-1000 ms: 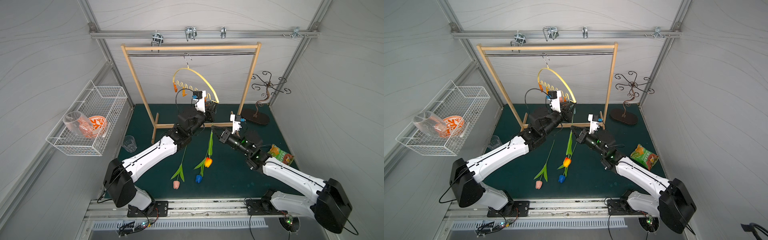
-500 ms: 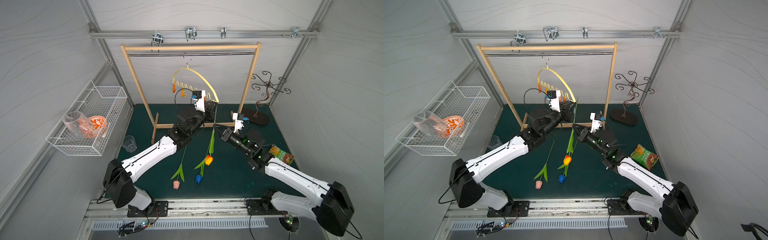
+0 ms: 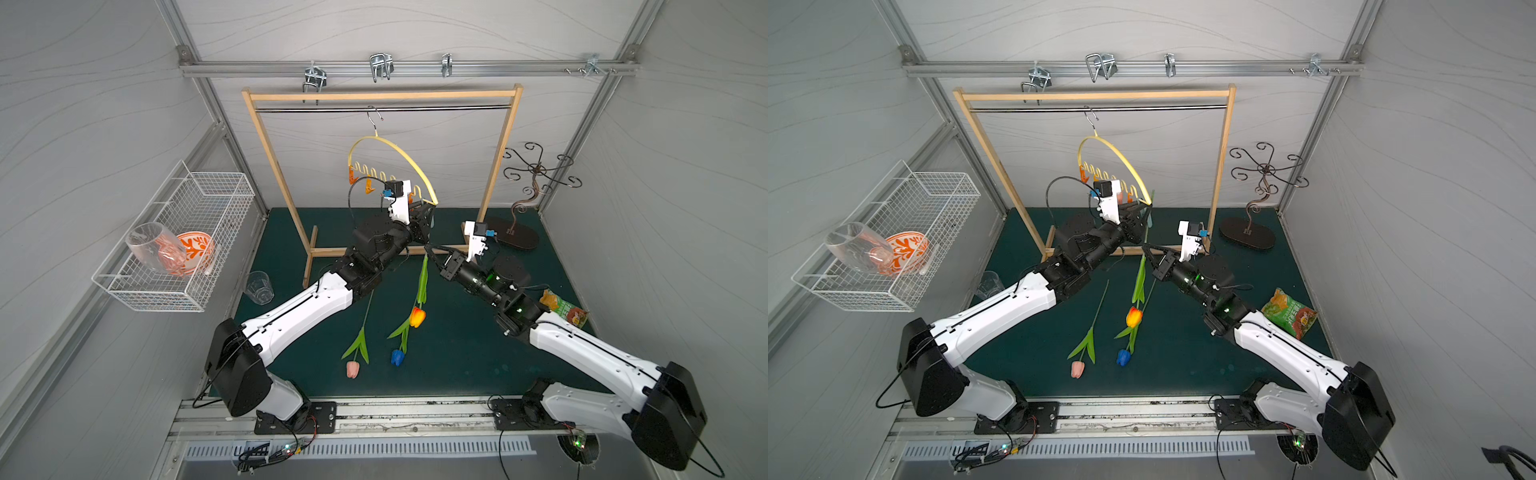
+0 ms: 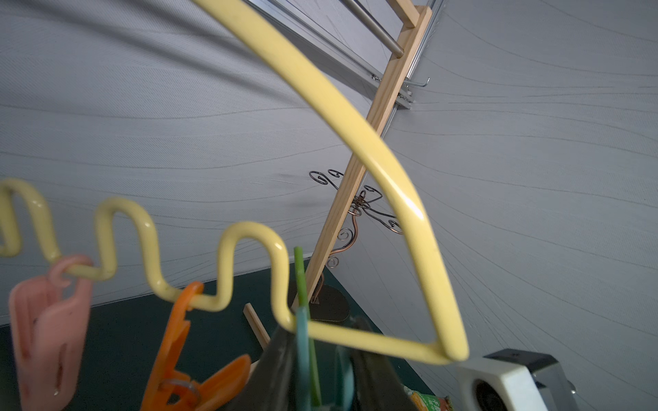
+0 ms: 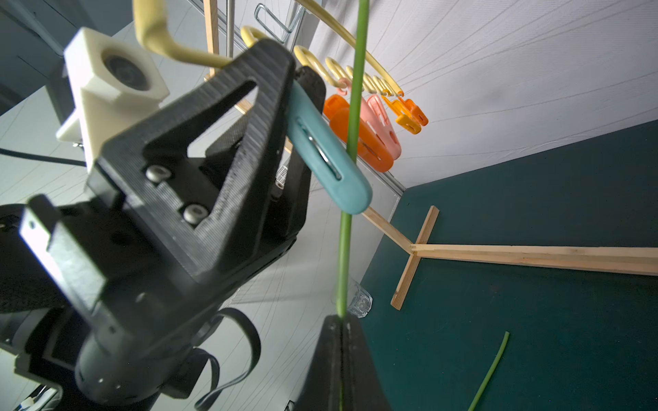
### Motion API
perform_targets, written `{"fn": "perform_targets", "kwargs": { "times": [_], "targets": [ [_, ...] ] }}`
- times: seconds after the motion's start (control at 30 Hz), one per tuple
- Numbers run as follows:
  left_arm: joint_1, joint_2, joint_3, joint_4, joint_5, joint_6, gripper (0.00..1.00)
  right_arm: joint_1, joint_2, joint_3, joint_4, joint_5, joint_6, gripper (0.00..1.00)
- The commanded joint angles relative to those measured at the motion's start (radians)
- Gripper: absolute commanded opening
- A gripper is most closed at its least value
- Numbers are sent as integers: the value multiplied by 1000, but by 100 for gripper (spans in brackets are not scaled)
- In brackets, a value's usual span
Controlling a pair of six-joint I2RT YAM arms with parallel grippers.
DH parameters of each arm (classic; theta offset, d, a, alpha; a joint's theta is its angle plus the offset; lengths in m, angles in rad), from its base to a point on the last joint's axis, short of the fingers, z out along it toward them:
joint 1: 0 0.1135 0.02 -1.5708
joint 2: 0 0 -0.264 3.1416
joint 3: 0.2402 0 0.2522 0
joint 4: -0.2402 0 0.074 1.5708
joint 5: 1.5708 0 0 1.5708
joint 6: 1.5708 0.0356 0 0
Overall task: Dry the flowers on a clothes hanger
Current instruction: Clamp the flower onto the hanger.
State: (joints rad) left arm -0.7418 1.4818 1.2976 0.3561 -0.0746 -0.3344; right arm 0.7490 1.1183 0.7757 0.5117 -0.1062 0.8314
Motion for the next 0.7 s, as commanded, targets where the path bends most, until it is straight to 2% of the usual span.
{"fn": "perform_targets", "kwargs": {
  "times": [0.0, 0.33, 0.67],
  "targets": [
    [7, -13, 3, 29, -1, -8, 28, 6, 6, 48, 0, -10, -41, 0],
    [7, -12, 0, 26, -1, -4, 29, 8, 23, 53, 1, -31, -48, 0],
    [9, -18, 3, 15, 4, 5, 30, 29, -4, 46, -98, 2, -192, 0]
  ]
}}
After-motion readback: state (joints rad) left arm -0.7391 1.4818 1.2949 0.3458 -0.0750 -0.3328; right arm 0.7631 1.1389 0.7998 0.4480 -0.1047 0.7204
